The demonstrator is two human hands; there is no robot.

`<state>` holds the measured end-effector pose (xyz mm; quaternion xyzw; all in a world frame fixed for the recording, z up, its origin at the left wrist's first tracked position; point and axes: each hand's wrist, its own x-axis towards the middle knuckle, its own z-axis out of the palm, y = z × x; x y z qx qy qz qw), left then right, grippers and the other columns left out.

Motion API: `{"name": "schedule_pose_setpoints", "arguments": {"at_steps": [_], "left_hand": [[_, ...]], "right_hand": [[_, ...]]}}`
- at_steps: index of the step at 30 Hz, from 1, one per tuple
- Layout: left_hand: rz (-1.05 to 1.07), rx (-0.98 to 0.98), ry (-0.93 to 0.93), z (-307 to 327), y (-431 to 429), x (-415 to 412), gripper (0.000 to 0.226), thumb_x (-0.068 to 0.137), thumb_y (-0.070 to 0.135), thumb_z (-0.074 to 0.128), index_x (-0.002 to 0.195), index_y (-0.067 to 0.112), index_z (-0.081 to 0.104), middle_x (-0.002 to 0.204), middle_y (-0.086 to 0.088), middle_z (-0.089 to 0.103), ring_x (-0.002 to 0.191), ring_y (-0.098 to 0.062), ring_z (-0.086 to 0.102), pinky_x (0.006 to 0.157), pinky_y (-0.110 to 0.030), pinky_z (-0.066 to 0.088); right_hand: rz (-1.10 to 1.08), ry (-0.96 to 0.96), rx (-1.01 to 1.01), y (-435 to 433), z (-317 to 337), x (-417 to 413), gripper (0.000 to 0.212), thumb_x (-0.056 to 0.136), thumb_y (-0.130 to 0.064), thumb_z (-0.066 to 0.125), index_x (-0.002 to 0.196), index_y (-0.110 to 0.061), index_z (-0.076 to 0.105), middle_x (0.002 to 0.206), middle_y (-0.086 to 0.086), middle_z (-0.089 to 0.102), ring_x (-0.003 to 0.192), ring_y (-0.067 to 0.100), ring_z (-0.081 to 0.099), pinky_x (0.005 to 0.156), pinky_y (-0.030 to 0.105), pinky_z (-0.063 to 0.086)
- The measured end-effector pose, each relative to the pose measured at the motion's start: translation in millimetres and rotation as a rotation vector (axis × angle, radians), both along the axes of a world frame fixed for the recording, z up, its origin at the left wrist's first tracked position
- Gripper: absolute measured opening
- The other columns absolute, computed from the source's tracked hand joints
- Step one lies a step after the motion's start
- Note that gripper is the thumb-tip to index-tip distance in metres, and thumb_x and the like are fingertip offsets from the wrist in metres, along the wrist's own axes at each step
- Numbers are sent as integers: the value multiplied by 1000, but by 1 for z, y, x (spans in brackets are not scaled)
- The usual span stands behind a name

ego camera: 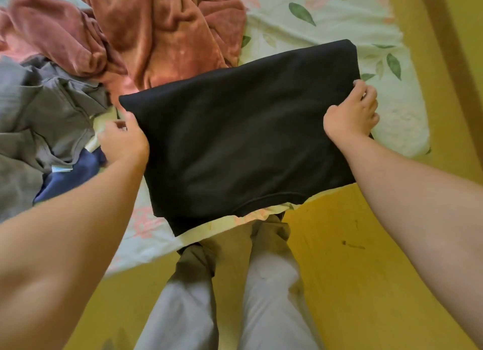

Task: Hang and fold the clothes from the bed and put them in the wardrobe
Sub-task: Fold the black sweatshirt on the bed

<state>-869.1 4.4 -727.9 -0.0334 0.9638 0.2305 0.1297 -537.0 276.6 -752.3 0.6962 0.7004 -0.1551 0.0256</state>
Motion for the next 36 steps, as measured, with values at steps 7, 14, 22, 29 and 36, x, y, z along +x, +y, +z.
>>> {"name": "schedule_pose_setpoints", "arguments": {"at_steps": [7, 14, 22, 29, 36], "left_hand": [[65, 37, -300, 2, 32, -36, 78, 91, 73, 39, 136, 13, 58, 124, -4, 58, 114, -34, 58, 96, -42, 50], [160, 332, -687, 10, 42, -56, 57, 89, 61, 60, 136, 29, 56, 131, 2, 63, 117, -22, 60, 100, -40, 48], [252, 467, -787, 11, 42, -74, 27, 95, 39, 63, 114, 20, 68, 107, 2, 74, 99, -17, 70, 79, -33, 53], [421, 478, -770, 11, 51, -75, 16, 94, 29, 67, 99, 15, 68, 104, -1, 72, 94, -18, 70, 91, -35, 52], [619, 559, -693, 13, 58, -82, 23, 93, 27, 60, 109, 23, 75, 88, 4, 79, 84, -17, 76, 91, -31, 53]], "right_hand": [[-318, 318, -152, 73, 7, -33, 71, 90, -59, 50, 144, -15, 47, 143, 6, 51, 127, 31, 53, 100, 41, 44], [-496, 475, -270, 112, 27, -52, 84, 82, -76, 47, 142, -18, 52, 101, -6, 49, 88, 20, 50, 79, 32, 38], [-523, 617, -615, 126, 32, -60, 26, 93, -38, 57, 101, -18, 72, 106, 3, 76, 95, 22, 70, 75, 32, 54], [-723, 833, -648, 161, 35, -65, 30, 83, -5, 62, 112, -7, 68, 115, 11, 72, 98, 31, 72, 80, 42, 60], [-798, 857, -634, 162, 30, -67, 13, 91, -9, 59, 102, -9, 65, 97, 7, 71, 86, 25, 73, 66, 37, 62]]}}
